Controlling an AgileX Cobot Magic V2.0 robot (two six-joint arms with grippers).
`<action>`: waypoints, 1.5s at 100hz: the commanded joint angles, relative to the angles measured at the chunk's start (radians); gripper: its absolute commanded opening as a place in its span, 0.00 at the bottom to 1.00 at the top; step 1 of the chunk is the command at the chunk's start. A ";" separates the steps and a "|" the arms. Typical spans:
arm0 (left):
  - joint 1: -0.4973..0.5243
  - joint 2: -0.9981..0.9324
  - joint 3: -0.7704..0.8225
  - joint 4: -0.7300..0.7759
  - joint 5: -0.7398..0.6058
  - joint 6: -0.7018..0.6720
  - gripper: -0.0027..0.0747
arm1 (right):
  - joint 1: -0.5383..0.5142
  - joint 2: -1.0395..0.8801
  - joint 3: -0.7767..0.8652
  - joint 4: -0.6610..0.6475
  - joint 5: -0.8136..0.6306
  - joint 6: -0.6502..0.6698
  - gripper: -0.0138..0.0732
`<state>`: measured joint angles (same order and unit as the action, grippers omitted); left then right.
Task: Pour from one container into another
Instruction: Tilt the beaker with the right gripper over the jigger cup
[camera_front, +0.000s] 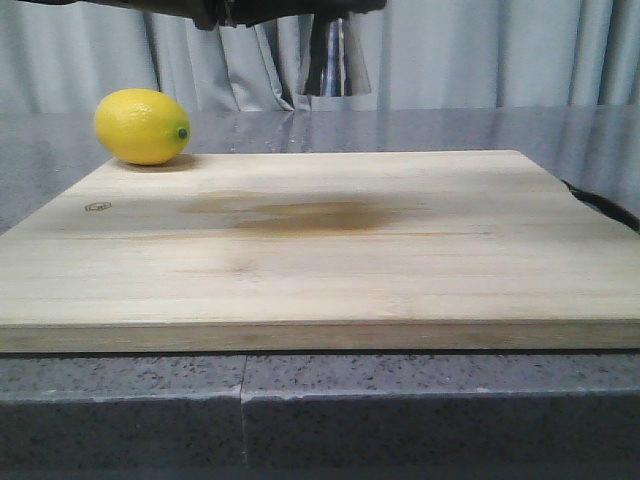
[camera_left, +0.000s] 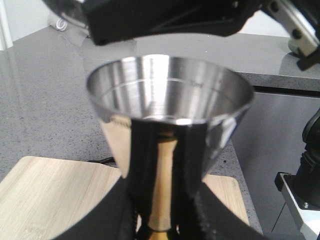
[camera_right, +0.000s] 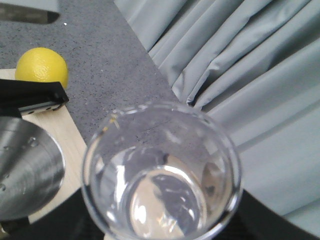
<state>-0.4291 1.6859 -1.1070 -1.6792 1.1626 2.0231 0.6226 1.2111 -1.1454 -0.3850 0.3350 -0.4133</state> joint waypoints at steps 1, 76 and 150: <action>-0.010 -0.053 -0.030 -0.082 0.069 0.001 0.01 | 0.014 -0.020 -0.047 -0.064 -0.083 -0.006 0.39; -0.010 -0.053 -0.030 -0.082 0.072 -0.005 0.01 | 0.027 -0.013 -0.049 -0.212 -0.097 -0.006 0.39; -0.010 -0.053 -0.030 -0.082 0.080 -0.015 0.01 | 0.033 0.002 -0.049 -0.278 -0.151 -0.006 0.39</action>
<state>-0.4291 1.6859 -1.1070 -1.6814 1.1626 2.0173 0.6514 1.2383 -1.1531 -0.6266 0.2671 -0.4170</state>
